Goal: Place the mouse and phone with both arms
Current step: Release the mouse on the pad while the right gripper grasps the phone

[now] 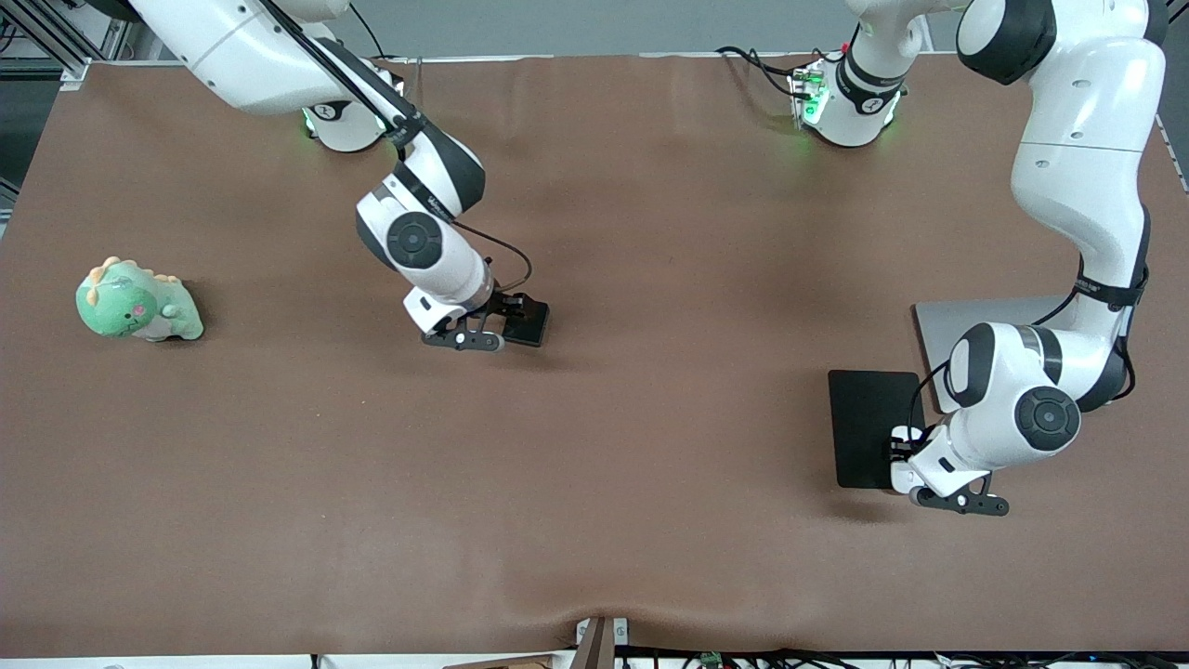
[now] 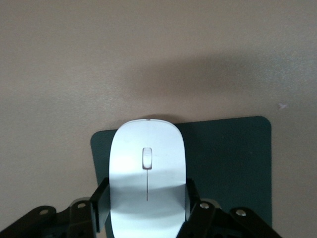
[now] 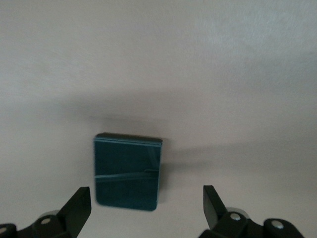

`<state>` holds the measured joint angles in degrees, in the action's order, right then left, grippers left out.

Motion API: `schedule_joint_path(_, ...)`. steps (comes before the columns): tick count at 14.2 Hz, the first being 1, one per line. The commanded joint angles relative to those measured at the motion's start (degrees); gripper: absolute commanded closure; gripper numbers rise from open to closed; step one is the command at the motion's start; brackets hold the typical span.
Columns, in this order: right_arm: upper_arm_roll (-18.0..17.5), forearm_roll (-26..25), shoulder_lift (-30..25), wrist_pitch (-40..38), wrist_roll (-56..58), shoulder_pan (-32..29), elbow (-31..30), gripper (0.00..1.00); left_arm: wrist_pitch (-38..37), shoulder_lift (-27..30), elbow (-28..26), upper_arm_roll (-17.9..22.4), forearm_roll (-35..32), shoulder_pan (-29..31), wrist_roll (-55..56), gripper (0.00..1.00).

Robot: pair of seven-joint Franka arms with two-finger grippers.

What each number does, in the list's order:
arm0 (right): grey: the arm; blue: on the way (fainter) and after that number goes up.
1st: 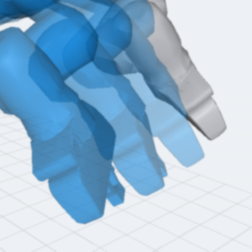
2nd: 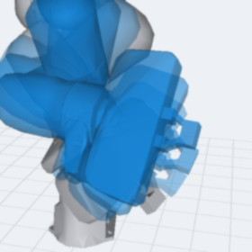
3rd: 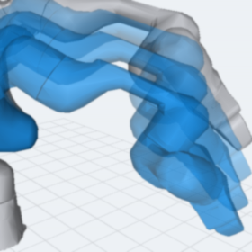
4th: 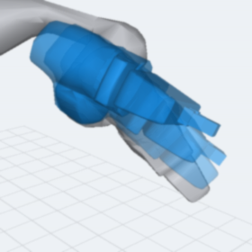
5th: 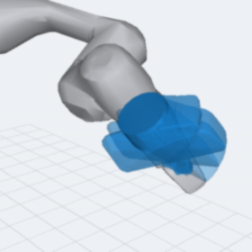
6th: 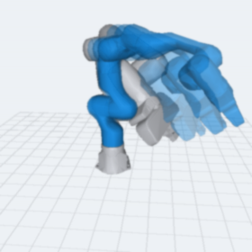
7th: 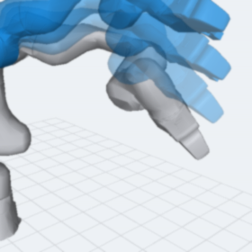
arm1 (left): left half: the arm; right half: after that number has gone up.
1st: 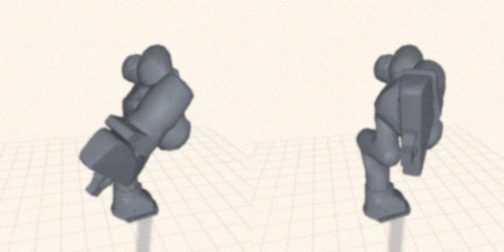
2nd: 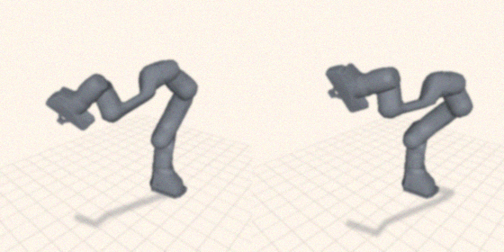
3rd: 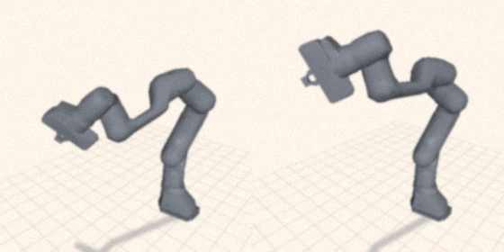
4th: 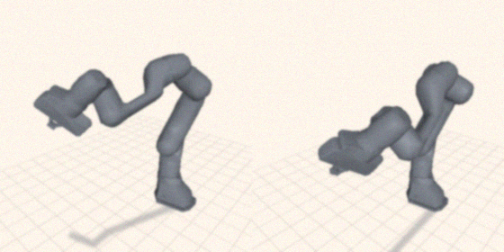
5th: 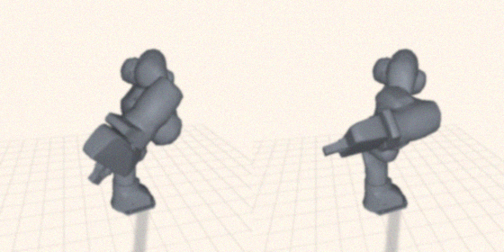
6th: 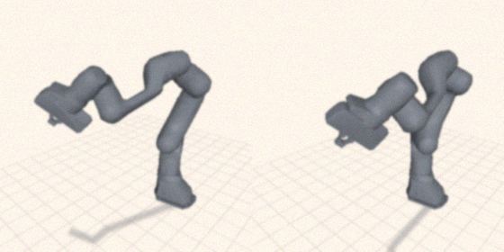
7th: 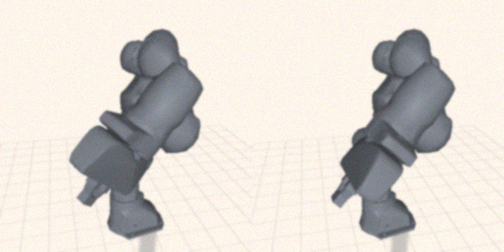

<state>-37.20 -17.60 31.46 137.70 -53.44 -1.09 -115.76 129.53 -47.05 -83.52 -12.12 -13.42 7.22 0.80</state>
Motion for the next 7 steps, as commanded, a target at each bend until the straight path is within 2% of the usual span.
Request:
schedule_joint_path(1, -1.91, -4.99, 3.25, 0.55, -5.78, -1.11, 0.79, 0.00, 0.64, 0.38, -0.76, -0.88, -1.34, -0.01, -0.10, 0.86)
schedule_joint_path(5, -2.35, -4.90, 5.19, 4.33, -10.36, -1.02, 0.97, 0.00, 0.55, 0.91, -2.25, -1.41, -0.73, -0.19, -0.01, 0.80)
schedule_joint_path(6, -2.35, -4.90, 5.45, 4.59, -10.89, -1.02, 0.97, 0.00, 0.55, 0.91, -2.69, -1.41, -0.73, -0.28, -0.01, 0.65)
schedule_joint_path(7, -2.35, -4.99, 5.63, 5.20, -12.20, -1.02, 0.97, 0.00, 0.55, 0.91, -2.96, -1.41, -0.73, -0.19, -0.19, 0.33)
